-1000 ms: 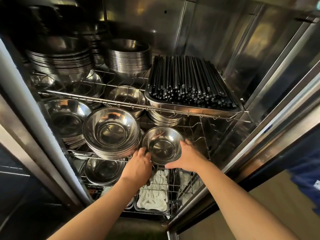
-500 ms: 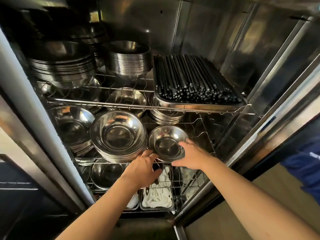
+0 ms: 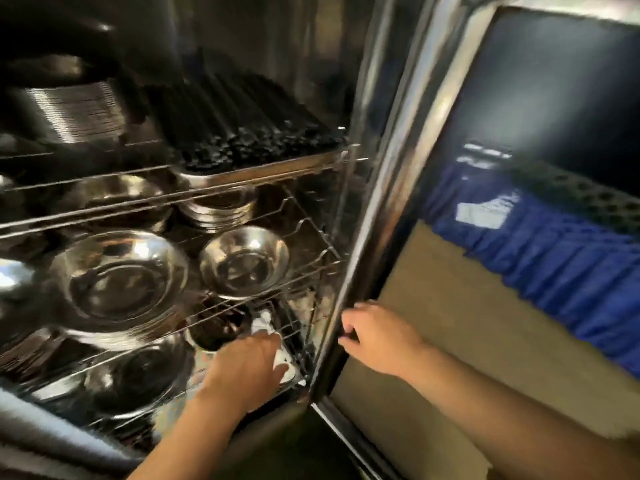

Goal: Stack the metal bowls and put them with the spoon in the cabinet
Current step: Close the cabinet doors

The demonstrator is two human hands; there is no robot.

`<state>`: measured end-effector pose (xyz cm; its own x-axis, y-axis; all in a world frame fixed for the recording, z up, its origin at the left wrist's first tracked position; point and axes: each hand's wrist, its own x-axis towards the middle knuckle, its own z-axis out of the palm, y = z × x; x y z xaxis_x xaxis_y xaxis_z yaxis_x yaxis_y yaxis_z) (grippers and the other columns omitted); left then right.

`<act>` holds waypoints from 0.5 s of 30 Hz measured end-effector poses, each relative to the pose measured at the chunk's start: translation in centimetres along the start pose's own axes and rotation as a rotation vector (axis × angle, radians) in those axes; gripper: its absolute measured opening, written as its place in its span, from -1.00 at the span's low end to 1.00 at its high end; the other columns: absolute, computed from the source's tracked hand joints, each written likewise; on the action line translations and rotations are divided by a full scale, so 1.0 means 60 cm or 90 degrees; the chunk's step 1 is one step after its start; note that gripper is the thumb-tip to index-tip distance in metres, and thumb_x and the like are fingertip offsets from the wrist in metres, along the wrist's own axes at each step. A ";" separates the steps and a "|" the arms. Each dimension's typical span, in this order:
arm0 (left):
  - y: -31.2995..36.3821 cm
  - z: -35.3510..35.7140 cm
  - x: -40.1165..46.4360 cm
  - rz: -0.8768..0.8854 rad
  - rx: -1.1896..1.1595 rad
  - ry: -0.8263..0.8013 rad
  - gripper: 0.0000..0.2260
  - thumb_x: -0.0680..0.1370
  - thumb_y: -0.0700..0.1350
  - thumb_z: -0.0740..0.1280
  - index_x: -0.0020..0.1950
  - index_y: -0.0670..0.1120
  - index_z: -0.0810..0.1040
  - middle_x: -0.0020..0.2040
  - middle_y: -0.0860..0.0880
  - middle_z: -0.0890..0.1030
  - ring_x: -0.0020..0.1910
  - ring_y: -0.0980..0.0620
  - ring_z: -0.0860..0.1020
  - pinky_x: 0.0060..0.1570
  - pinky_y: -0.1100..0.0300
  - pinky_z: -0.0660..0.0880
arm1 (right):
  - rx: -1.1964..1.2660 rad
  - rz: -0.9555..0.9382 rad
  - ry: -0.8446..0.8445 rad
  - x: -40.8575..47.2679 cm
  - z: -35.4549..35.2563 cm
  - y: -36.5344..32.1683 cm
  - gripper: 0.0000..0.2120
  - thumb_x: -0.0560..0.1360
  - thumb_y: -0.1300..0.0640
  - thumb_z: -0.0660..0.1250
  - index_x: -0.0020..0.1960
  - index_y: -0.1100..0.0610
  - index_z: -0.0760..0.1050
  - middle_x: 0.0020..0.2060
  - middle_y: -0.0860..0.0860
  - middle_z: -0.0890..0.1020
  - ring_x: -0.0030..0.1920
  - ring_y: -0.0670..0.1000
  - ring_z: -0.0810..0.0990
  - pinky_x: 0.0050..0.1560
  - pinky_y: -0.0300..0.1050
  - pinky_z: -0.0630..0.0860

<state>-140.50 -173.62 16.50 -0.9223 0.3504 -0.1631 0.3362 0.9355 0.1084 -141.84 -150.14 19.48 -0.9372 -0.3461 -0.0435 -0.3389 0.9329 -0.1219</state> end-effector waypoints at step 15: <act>0.635 -0.077 -0.090 0.429 -0.025 0.310 -0.61 0.54 0.23 0.16 0.19 0.04 0.55 0.09 0.00 0.59 0.07 -0.09 0.55 -0.02 0.00 0.55 | 0.046 0.359 0.065 -0.686 -0.017 0.248 -0.68 0.54 -0.28 0.16 0.03 -0.05 0.45 0.00 -0.14 0.54 0.13 -0.07 0.52 0.10 -0.18 0.43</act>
<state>-123.60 -140.10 26.01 -0.5083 0.7677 0.3902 0.8473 0.5269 0.0670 -108.37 -121.91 20.48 -0.9758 0.2173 -0.0255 0.2184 0.9600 -0.1751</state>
